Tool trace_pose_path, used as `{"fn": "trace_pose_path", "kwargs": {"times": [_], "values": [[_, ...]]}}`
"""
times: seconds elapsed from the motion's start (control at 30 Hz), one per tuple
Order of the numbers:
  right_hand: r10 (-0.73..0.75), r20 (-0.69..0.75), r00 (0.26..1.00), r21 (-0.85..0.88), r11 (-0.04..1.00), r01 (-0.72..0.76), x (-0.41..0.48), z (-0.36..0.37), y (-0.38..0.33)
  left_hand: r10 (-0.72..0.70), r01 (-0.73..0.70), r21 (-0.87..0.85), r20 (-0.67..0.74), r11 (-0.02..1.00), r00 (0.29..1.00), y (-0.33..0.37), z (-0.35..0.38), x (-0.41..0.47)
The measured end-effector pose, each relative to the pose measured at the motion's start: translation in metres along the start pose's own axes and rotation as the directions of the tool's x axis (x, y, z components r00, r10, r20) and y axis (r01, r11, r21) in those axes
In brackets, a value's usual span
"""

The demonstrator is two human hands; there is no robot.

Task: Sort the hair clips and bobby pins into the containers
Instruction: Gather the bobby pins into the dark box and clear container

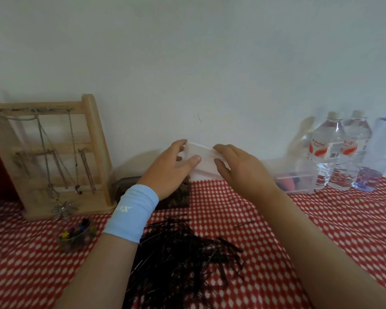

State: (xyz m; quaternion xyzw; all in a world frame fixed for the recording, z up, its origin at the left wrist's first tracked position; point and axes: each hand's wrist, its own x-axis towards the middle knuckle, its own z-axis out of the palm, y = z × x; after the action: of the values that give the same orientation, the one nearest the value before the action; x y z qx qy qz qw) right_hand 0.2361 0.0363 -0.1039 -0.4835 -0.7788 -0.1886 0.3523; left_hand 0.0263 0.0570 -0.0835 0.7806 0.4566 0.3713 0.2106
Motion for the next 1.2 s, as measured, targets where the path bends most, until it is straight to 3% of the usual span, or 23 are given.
{"fn": "trace_pose_path", "kwargs": {"times": [0.23, 0.53, 0.63, 0.77, 0.87, 0.9, 0.97, 1.03, 1.13, 1.2], "values": [[0.082, 0.042, 0.996, 0.047, 0.995, -0.084, 0.005, -0.009, -0.02, -0.045, 0.041, -0.205, -0.014, 0.978, 0.999, 0.004, -0.006, 0.001], [0.166, 0.156, 0.974, -0.019, 0.986, -0.165, -0.001, -0.01, -0.024, -0.072, 0.095, -0.252, 0.099, 0.963, 0.992, -0.004, 0.0, 0.001], [0.273, 0.089, 0.958, 0.033, 0.96, -0.277, 0.003, -0.009, -0.014, -0.06, 0.088, -0.247, 0.116, 0.965, 0.991, -0.006, -0.002, -0.001], [0.303, -0.069, 0.951, 0.246, 0.929, -0.278, 0.005, -0.011, -0.006, -0.026, 0.061, -0.248, 0.144, 0.967, 0.989, -0.008, -0.005, -0.002], [0.35, -0.328, 0.878, 0.128, 0.937, -0.325, 0.004, -0.012, -0.003, -0.007, 0.063, -0.289, 0.19, 0.955, 0.982, -0.01, -0.007, -0.001], [0.398, -0.347, 0.849, 0.148, 0.917, -0.369, 0.005, -0.013, -0.003, 0.007, 0.056, -0.3, 0.203, 0.952, 0.979, -0.008, -0.007, -0.001], [0.52, -0.264, 0.812, 0.309, 0.844, -0.439, 0.006, -0.016, -0.004, 0.055, 0.013, -0.309, 0.21, 0.951, 0.976, -0.001, -0.002, -0.002], [0.536, -0.191, 0.823, 0.371, 0.815, -0.445, 0.007, -0.017, -0.007, 0.09, -0.032, -0.303, 0.179, 0.952, 0.98, 0.005, 0.004, -0.003], [0.344, -0.074, 0.936, 0.191, 0.926, -0.325, 0.008, -0.016, -0.001, 0.11, -0.069, -0.265, 0.145, 0.962, 0.983, 0.009, 0.01, -0.006], [0.311, 0.134, 0.941, 0.124, 0.937, -0.327, 0.01, -0.021, 0.005, 0.108, -0.078, -0.2, 0.141, 0.977, 0.984, 0.011, 0.014, -0.008]]}}
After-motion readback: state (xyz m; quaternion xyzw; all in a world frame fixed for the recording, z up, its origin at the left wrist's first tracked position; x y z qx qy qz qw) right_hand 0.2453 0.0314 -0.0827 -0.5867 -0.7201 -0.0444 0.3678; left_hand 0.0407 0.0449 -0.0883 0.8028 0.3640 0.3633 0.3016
